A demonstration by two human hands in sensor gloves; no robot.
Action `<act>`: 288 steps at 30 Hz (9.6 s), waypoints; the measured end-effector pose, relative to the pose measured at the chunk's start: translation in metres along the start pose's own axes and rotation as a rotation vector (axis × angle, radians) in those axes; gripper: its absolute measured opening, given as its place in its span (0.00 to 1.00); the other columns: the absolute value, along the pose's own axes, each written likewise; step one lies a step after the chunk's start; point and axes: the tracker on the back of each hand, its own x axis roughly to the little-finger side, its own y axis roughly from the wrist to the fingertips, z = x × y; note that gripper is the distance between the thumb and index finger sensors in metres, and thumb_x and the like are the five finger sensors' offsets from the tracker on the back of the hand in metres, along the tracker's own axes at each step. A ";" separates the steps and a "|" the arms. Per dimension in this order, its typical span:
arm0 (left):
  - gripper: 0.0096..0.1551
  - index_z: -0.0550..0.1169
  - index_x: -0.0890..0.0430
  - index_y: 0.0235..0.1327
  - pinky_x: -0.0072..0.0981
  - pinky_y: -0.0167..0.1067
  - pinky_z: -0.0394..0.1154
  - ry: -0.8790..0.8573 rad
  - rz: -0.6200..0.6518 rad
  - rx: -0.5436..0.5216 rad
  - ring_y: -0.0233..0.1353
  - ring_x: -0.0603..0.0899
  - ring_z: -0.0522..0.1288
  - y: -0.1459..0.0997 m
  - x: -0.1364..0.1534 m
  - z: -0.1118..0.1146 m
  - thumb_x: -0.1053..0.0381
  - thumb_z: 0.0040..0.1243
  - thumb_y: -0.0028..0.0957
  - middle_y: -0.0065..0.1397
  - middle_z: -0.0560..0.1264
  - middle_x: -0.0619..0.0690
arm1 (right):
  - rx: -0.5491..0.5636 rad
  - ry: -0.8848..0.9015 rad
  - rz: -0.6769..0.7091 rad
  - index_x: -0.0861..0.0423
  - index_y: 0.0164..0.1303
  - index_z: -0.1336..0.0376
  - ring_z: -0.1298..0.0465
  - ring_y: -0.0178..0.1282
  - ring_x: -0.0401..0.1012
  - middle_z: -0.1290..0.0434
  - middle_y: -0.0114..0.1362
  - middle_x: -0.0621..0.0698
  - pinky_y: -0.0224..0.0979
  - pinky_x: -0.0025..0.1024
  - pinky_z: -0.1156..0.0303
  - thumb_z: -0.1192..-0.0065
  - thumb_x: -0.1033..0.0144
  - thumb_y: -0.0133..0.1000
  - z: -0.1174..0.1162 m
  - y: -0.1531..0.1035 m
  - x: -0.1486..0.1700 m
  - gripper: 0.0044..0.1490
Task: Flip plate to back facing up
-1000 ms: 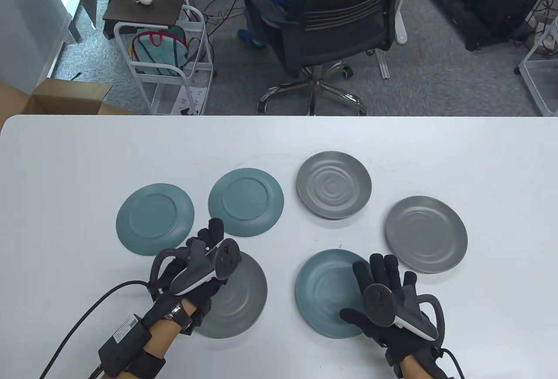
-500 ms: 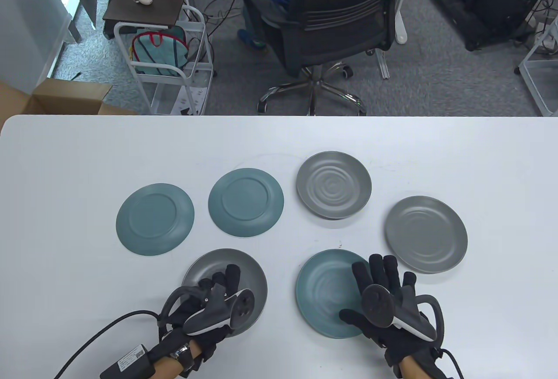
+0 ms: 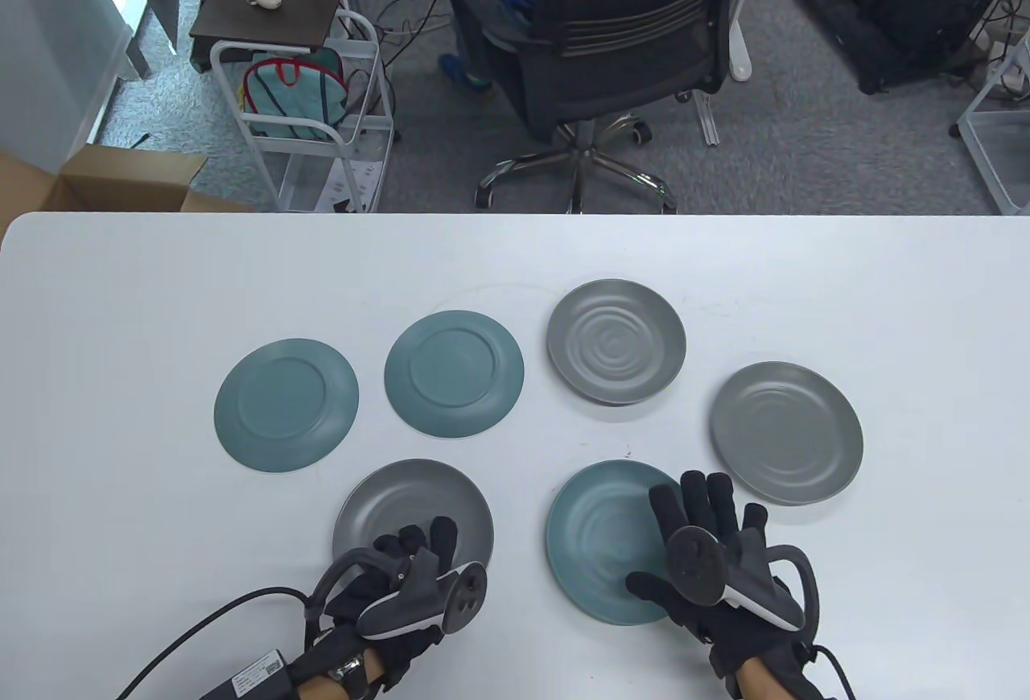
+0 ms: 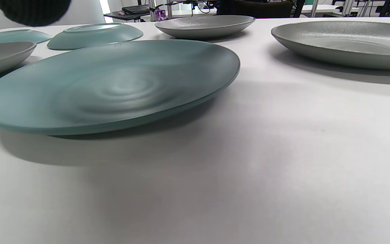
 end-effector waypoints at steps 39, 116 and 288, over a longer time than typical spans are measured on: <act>0.61 0.57 0.66 0.84 0.59 0.59 0.79 0.055 0.009 0.036 0.69 0.78 0.75 -0.002 -0.013 0.001 0.25 0.54 0.53 0.73 0.66 0.73 | -0.014 0.015 0.005 0.51 0.86 0.68 0.69 0.86 0.60 0.69 0.88 0.63 0.79 0.72 0.64 0.51 0.29 0.52 -0.001 0.000 0.001 0.63; 0.31 0.73 0.65 0.70 0.39 0.41 0.85 -1.037 -0.136 -0.105 0.45 0.58 0.90 -0.023 0.145 -0.049 0.47 0.51 0.61 0.57 0.80 0.52 | -0.019 0.070 0.016 0.51 0.86 0.68 0.68 0.86 0.60 0.69 0.88 0.62 0.80 0.71 0.64 0.51 0.29 0.52 -0.002 0.001 0.008 0.63; 0.54 0.44 0.55 0.89 0.73 0.76 0.47 -0.108 -0.274 -0.183 0.89 0.72 0.48 -0.001 0.106 0.013 0.24 0.31 0.59 0.88 0.46 0.62 | -0.071 -0.467 0.172 0.63 0.81 0.51 0.30 0.69 0.68 0.38 0.76 0.75 0.67 0.58 0.29 0.44 0.39 0.55 -0.038 0.009 -0.107 0.54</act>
